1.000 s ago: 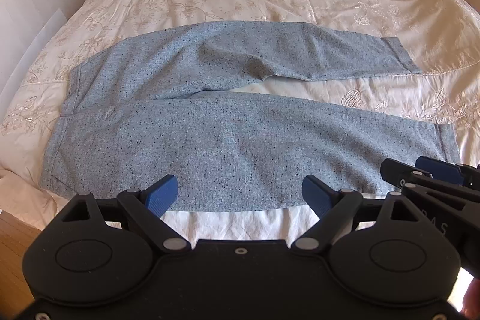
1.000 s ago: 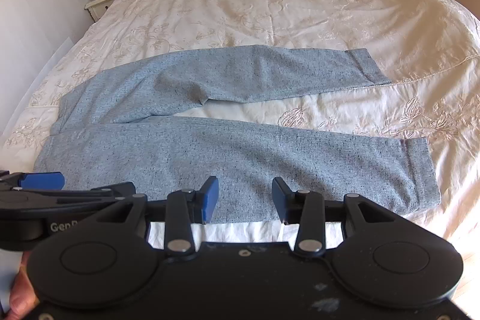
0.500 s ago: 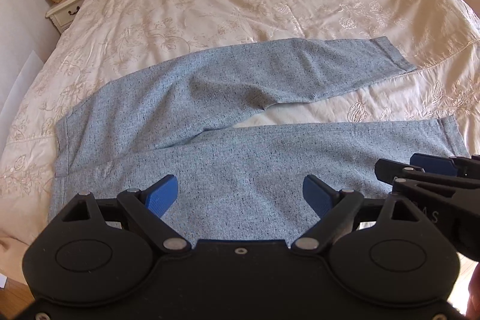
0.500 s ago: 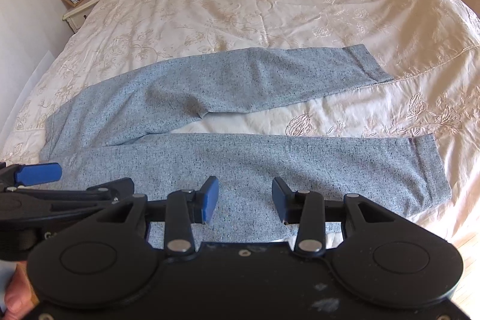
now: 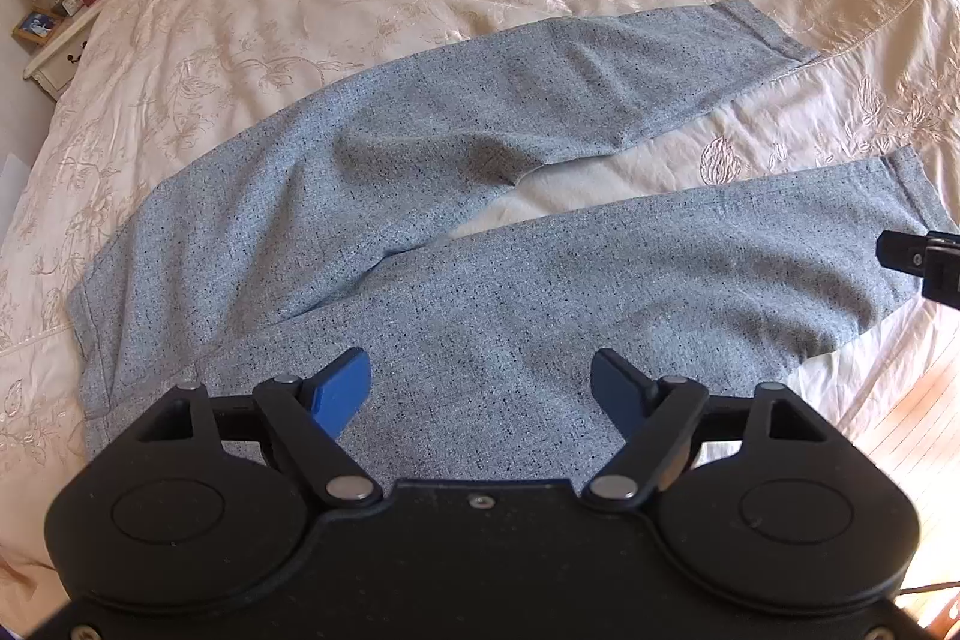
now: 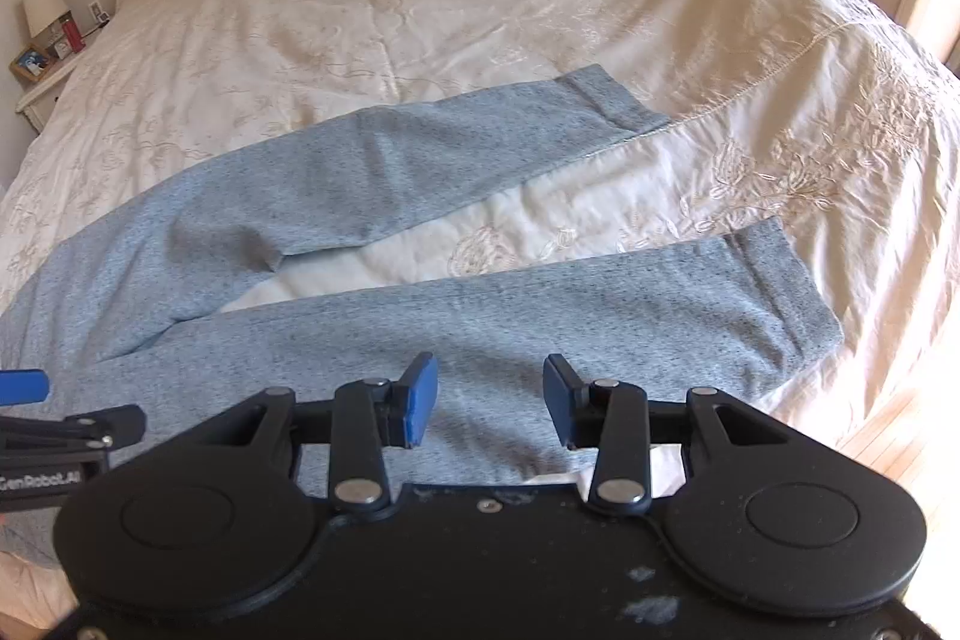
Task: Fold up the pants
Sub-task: 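Move the right gripper to the hem of one trouser leg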
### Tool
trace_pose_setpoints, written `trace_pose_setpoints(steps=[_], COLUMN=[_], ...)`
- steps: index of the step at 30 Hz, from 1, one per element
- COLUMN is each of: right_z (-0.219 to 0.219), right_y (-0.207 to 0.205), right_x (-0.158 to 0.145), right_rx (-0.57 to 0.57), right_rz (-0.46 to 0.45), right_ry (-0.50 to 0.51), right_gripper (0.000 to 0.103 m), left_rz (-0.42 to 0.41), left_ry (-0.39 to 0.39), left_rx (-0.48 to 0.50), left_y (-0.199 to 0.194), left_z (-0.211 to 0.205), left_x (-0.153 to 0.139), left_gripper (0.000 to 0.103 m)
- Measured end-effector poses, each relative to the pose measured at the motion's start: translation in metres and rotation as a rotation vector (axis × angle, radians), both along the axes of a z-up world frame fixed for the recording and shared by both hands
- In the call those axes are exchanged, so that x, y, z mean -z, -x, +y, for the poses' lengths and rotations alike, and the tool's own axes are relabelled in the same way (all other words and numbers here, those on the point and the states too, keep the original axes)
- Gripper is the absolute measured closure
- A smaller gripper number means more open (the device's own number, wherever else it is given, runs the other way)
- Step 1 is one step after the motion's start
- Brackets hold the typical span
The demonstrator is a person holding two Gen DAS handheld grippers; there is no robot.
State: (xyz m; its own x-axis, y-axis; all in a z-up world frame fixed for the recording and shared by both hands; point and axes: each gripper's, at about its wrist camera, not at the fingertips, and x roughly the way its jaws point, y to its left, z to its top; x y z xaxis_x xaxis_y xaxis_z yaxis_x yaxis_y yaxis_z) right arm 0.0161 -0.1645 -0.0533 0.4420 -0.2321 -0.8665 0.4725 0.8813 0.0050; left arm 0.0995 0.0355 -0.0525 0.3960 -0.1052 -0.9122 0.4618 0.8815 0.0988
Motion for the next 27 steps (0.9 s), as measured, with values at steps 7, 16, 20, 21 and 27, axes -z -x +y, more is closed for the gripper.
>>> trace_pose_setpoints(steps=[7, 16, 20, 21, 27], right_z=[-0.11, -0.24, -0.272, -0.274, -0.3], right_y=[-0.011, -0.042, -0.053, -0.054, -0.061], right_x=[0.031, 0.086, 0.108, 0.112, 0.126], right_rx=[-0.009, -0.116, -0.188, -0.207, -0.27], right_rz=[0.09, 0.223, 0.249, 0.259, 0.218], right_ry=[0.063, 0.11, 0.061, 0.049, -0.117], right_gripper=[0.061, 0.061, 0.061, 0.061, 0.061], left_rz=[0.034, 0.073, 0.086, 0.086, 0.079], left_ry=[0.024, 0.011, -0.006, -0.016, -0.053], left_rx=[-0.064, -0.192, -0.237, -0.248, -0.299], left_y=[-0.005, 0.001, 0.002, 0.002, 0.001], left_z=[-0.03, -0.075, -0.084, -0.086, -0.091], left_x=[0.015, 0.028, 0.03, 0.031, 0.03], left_gripper=[0.024, 0.024, 0.024, 0.024, 0.024])
